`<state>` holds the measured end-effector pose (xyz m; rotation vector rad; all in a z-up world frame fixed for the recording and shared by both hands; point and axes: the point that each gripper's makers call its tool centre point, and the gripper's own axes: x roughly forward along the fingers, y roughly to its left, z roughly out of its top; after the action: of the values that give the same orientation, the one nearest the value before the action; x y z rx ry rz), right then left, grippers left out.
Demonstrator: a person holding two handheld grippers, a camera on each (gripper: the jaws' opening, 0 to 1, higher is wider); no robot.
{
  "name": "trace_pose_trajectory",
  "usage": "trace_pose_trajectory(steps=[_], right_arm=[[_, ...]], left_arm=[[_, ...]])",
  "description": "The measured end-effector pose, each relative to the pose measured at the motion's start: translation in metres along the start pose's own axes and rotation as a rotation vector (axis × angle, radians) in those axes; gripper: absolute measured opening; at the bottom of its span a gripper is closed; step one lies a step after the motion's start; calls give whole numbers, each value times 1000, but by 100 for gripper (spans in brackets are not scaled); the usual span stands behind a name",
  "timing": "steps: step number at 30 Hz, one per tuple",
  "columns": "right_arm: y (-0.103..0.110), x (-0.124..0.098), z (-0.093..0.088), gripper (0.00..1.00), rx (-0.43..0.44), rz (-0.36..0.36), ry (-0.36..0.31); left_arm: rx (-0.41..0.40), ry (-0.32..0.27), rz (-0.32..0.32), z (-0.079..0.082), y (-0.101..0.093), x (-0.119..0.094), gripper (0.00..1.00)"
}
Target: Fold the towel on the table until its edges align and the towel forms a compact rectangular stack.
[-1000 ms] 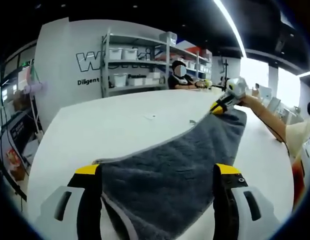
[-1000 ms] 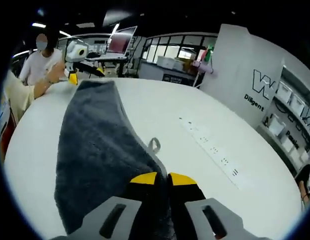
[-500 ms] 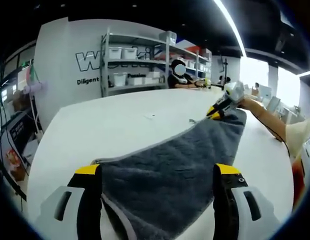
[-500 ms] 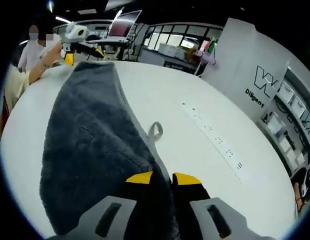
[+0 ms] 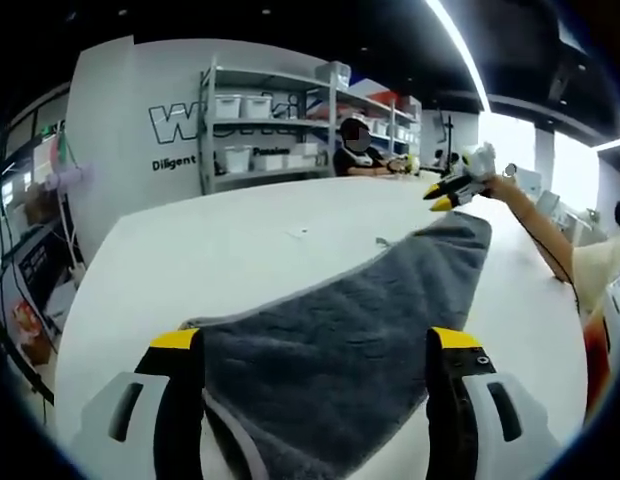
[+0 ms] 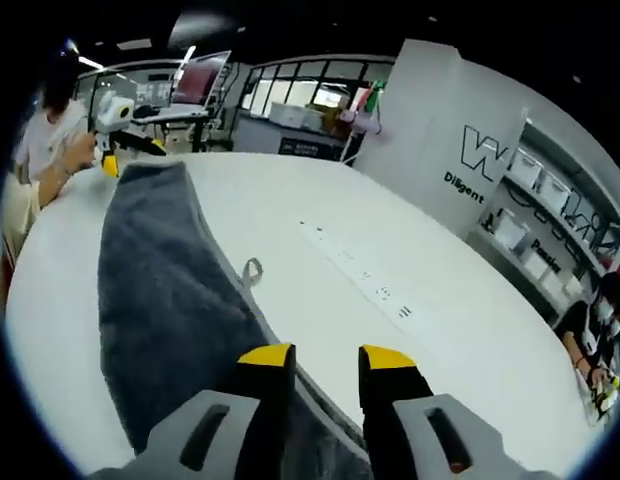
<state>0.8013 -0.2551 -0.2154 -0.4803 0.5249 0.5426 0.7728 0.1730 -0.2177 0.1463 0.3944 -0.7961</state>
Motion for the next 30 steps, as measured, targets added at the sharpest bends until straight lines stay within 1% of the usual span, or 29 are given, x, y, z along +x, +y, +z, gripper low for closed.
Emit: trace_pose_trajectory(steps=[3,5,10,16,17,21,24,29,30], right_arm=[[-4,-1,-10,22,23,10,13],[-6,0,-21,21,47,14,43],[-6,-1,-47,18,45,36,130],[-6,1,-63,13,59,45,184],[-4,2,-66,13,67,55,194],[0,6,-72,11,85,72,207],[2,7,-73,6,100,79,199],[3,6,-72,2,98,83,185],[3,5,-71,1,87,80,182]], left_arm=[[0,1,1,0,0,0,90],[0,3,1,-1,0,1,90],[1,9,1,-3,0,2,90],[4,15,-2,-4,-1,2,90],[4,16,-3,-4,-1,2,90],[8,17,-6,-4,-1,3,90],[8,18,-5,-4,0,2,90],[7,21,-3,-5,1,3,89],[8,21,-3,-5,0,3,89]])
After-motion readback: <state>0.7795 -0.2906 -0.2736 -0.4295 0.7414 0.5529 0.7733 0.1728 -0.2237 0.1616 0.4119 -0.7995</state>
